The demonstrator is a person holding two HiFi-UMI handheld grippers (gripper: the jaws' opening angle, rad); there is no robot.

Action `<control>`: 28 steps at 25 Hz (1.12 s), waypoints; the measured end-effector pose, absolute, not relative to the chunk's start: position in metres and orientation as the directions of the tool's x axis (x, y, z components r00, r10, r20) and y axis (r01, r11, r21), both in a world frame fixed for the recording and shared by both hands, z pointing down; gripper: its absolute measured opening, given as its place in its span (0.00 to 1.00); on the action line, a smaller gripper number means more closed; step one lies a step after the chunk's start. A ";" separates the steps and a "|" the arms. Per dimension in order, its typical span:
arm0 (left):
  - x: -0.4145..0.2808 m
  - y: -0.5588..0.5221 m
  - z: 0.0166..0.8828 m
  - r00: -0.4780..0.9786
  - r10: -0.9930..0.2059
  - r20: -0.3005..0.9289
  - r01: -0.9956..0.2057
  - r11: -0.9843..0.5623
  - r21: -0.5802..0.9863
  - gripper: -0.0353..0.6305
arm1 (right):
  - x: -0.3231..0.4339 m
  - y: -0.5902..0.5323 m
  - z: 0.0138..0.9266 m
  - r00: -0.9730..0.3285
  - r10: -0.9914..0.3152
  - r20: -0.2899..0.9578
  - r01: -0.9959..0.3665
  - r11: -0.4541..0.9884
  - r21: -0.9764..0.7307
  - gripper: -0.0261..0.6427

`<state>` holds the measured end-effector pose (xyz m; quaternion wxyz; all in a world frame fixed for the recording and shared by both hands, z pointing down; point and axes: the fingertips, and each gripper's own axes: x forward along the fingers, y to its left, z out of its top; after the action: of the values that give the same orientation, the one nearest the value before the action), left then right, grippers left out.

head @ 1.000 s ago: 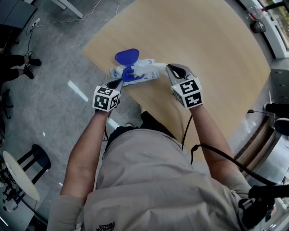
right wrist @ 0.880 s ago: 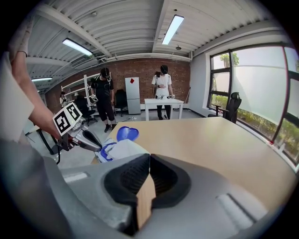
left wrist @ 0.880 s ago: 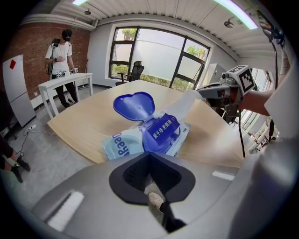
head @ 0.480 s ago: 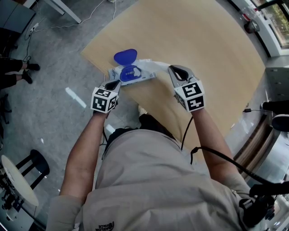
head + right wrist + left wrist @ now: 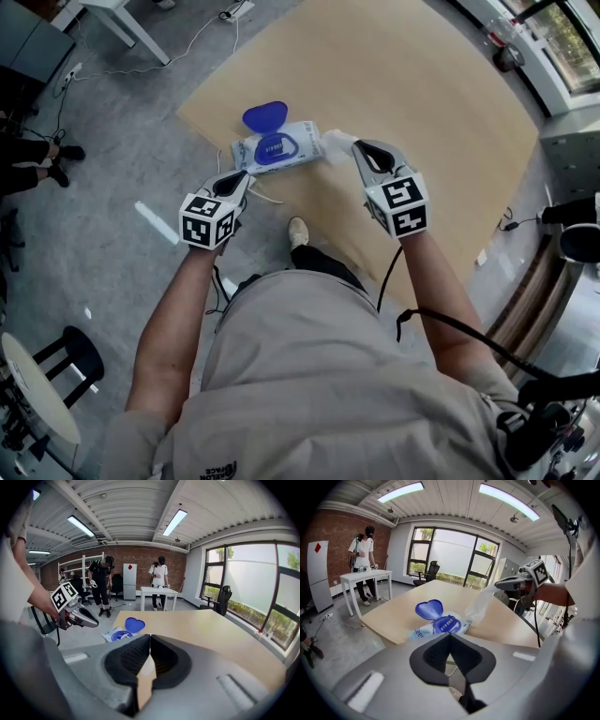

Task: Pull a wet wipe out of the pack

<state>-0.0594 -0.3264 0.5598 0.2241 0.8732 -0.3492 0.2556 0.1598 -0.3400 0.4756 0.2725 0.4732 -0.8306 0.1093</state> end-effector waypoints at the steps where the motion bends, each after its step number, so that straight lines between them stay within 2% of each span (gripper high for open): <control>1: -0.061 -0.322 0.548 0.642 -0.501 0.581 -0.717 -0.659 0.225 0.05 | 0.157 -0.336 0.470 -0.399 -0.732 0.553 -0.849 0.523 0.078 0.05; 12: -0.081 -0.227 0.424 0.793 -0.491 0.362 -0.592 -0.762 0.262 0.05 | 0.127 -0.247 0.414 -0.350 -0.794 0.498 -0.885 0.454 0.101 0.05; 20: -0.108 -0.132 0.362 0.842 -0.438 0.314 -0.508 -0.839 0.194 0.05 | 0.091 -0.154 0.380 -0.318 -0.828 0.462 -0.909 0.405 0.101 0.05; 28: -0.100 -0.046 0.319 0.898 -0.349 0.267 -0.398 -0.904 0.156 0.05 | 0.066 -0.064 0.350 -0.314 -0.849 0.426 -0.917 0.387 0.096 0.05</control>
<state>-0.0998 -0.0461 0.3194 0.1040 0.9687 -0.1928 0.1170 0.0658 -0.0643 0.3496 0.2084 0.5475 -0.8063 0.0818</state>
